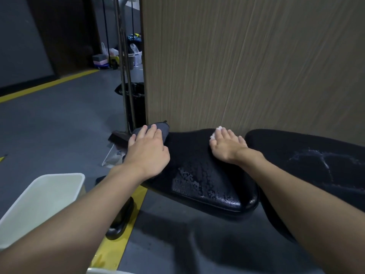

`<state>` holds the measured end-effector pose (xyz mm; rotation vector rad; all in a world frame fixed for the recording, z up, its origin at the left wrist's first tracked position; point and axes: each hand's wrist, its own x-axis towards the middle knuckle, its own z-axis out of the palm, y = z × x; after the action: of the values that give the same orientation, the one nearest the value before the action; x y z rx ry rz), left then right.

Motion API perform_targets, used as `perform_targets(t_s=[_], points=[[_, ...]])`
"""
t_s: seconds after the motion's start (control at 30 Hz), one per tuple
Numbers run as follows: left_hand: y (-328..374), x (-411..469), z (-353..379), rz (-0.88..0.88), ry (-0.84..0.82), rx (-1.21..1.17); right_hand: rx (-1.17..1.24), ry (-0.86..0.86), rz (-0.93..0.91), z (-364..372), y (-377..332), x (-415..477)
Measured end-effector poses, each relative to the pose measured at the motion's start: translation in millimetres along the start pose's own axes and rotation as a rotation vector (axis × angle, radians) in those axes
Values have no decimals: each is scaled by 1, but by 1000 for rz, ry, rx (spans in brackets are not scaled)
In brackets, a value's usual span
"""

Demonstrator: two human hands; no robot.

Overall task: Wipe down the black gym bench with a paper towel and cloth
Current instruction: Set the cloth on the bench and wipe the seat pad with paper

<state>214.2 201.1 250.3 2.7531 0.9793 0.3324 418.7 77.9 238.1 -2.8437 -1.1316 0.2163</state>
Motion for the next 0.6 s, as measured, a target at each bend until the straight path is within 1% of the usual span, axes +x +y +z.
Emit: perform_targets(t_s=[0.07,0.17,0.23,0.3,0.4,0.5,0.6], points=[[-1,2,1,-8,10,-38,-49,13,-109,2,-34,-16],[0,2,2,-49,26,-132,-67,21,-324,14,-85,-41],[1,2,2,-63,26,-161,-73,3,-423,20,-101,-51],[1,1,2,-69,30,-157,-70,3,-464,19,-95,-57],[1,-1,0,-66,33,-156,-86,17,-433,13,-63,-60],[0,-2,0,-54,29,-159,-81,17,-278,5,-16,-58],[-1,-1,1,-52,31,-157,-16,-2,-155,1,17,-60]])
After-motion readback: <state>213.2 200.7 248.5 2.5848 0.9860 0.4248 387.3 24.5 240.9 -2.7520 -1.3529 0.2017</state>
